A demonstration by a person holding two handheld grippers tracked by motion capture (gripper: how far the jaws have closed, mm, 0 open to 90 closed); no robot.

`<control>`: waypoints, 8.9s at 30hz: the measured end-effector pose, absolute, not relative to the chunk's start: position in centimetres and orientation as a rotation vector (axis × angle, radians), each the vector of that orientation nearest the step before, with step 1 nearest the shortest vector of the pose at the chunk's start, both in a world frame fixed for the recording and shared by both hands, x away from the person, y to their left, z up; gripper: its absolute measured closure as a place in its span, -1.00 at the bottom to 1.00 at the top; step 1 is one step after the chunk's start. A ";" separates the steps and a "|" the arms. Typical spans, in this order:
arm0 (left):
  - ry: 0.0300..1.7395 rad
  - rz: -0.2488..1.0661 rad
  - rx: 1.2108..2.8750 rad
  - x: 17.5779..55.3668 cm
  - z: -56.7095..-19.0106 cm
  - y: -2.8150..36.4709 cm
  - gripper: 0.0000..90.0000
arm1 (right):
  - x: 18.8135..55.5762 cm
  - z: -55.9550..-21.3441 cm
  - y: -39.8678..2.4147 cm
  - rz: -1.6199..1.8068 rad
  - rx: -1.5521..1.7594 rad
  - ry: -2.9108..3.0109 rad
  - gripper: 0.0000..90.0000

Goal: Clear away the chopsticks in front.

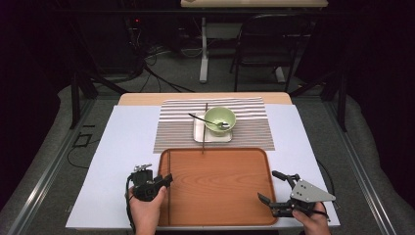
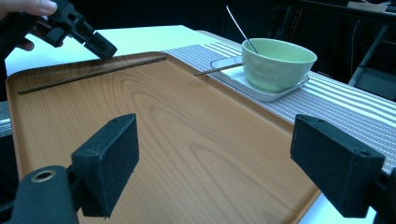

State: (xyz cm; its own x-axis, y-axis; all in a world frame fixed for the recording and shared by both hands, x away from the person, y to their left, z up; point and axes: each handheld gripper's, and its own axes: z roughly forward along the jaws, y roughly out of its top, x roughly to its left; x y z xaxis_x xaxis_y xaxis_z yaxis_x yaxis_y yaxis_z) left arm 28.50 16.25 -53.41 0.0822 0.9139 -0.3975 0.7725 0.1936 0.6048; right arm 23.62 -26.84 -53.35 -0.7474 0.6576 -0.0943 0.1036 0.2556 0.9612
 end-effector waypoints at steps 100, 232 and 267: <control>1.493 0.234 1.931 47.2 -53.1 5.2 0.58 | 23.7 -53.3 -26.9 1.528 0.689 2.043 -0.67; 1.713 0.273 1.594 27.8 -54.6 16.2 0.89 | 23.6 -53.3 -26.8 1.508 0.679 2.048 -0.67; 1.792 0.255 1.622 24.2 -54.7 16.9 0.89 | 23.6 -53.3 -26.7 1.504 0.685 2.052 -0.67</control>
State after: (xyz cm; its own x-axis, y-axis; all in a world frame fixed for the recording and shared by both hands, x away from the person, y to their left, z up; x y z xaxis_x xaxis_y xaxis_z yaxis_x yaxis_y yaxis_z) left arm 24.21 16.93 -54.72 0.0252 0.9333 -0.3581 0.7963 0.1978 0.5716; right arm 23.65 -26.72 -53.32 -0.7476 0.6566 -0.1002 0.1019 0.2624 0.9596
